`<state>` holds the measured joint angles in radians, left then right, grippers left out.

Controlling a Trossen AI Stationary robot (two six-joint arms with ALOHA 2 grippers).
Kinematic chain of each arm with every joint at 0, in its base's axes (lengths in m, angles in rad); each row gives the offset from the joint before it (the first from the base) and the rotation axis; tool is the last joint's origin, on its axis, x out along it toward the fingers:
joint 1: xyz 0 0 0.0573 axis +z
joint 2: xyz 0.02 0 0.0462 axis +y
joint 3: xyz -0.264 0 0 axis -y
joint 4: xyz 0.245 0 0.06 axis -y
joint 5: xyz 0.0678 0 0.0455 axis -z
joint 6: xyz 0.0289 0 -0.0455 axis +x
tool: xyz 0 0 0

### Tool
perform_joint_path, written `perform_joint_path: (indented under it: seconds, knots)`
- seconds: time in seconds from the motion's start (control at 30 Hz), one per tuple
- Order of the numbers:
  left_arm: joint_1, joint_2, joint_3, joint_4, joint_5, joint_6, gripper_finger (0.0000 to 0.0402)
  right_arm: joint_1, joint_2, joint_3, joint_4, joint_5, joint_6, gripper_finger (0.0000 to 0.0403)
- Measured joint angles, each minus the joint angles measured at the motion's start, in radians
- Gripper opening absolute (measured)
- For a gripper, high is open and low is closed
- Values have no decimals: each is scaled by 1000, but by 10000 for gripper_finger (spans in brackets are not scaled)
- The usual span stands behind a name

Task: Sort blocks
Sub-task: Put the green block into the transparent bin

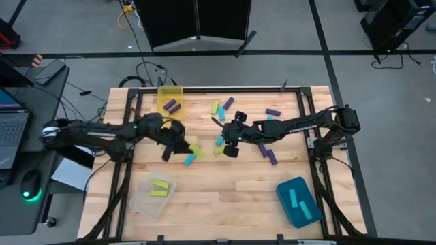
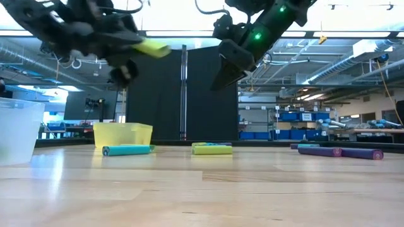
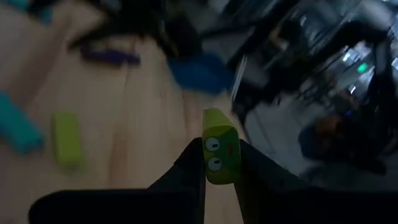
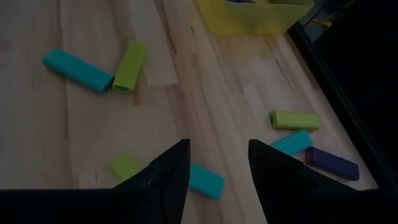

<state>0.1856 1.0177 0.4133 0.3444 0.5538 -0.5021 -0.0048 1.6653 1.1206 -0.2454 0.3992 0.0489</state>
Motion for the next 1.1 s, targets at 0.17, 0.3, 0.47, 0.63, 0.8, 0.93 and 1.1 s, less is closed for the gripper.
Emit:
perform_joint_path:
  seconds: [0.17,0.3,0.47,0.63,0.8,0.93,1.1]
  knots:
    - [-115,-198,11,-400,-132,12,61,-4,0,0,2,0,0,171]
    - [-250,-306,72,-733,-280,-8,61,-13,1,0,-1,-26,0,169]
    - [-457,-323,154,-1001,-389,-168,61,-28,1,0,-10,-33,-20,170]
    - [-660,-269,214,-1044,-414,-385,61,-57,1,0,-16,-71,-27,165]
    - [-817,-180,229,-1037,-434,-575,61,-81,1,0,-16,-97,-51,165]
    - [-906,-123,213,-965,-483,-668,61,-91,1,0,-16,-108,-63,164]
    - [-982,-124,141,-880,-563,-789,61,-90,1,0,-15,-109,-73,163]
